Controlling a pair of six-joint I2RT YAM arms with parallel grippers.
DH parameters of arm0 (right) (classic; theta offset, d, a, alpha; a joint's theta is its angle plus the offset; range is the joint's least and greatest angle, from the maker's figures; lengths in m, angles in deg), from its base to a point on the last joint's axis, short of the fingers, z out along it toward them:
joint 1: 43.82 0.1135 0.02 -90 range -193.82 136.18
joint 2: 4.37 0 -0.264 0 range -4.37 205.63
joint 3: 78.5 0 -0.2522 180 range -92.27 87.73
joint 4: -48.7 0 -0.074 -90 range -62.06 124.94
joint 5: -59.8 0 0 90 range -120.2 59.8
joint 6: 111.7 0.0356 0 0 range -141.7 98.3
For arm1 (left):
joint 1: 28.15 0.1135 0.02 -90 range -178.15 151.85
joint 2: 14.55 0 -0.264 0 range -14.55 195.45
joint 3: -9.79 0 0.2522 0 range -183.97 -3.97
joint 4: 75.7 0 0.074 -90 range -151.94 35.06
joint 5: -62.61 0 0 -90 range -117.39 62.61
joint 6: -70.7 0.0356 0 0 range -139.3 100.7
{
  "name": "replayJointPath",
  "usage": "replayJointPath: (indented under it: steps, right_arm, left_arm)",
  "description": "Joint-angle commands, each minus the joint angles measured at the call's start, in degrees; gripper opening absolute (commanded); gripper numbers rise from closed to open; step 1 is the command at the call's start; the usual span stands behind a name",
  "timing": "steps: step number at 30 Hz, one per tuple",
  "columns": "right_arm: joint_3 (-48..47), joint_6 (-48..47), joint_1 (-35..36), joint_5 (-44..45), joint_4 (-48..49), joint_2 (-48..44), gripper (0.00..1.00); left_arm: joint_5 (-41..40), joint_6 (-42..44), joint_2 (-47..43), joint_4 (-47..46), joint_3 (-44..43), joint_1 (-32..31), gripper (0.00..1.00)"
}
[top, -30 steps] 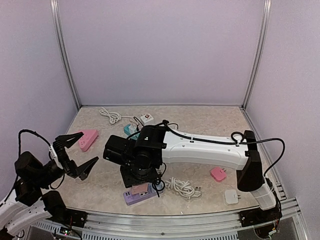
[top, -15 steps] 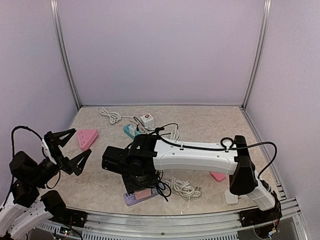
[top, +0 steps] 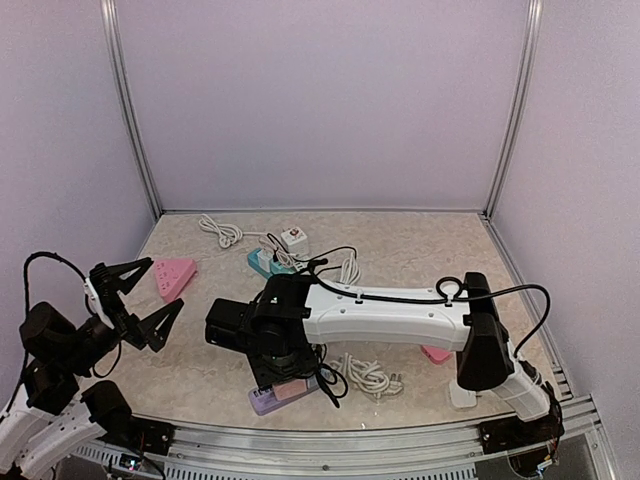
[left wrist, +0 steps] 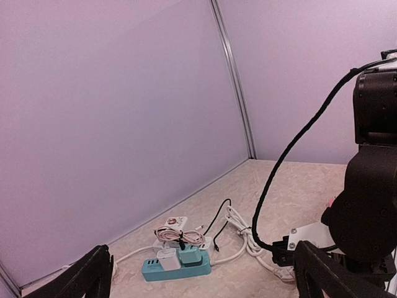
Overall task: Insert the plug
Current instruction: Insert the plug into the socket.
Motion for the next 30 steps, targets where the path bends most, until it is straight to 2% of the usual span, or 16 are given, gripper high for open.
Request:
replayJointPath:
  steps: [1, 6, 18, 23, 30]
  right_arm:
    - [1.1, -1.1, -0.3, -0.6, -2.2, 2.3, 0.0]
    - [1.8, -1.3, -0.3, 0.5, -5.7, 2.0, 0.0]
    - [9.5, -2.1, -1.8, -0.8, -2.3, 3.0, 0.0]
    - [8.7, -0.9, -2.0, -0.4, -7.9, 4.9, 0.0]
    - [20.4, -0.1, -2.4, -6.6, 8.2, 1.7, 0.0]
  left_arm:
    - [0.5, 0.5, 0.7, 1.1, 0.4, 0.5, 0.99]
    - [0.7, 0.6, 1.0, 1.1, 0.5, 0.5, 0.99]
    - [0.9, 0.9, 1.8, 1.2, 0.4, 0.5, 0.99]
    - [1.5, 1.3, 2.1, 1.5, 0.4, 0.5, 0.99]
    - [2.0, 1.0, 2.6, 1.6, 0.3, 0.4, 0.99]
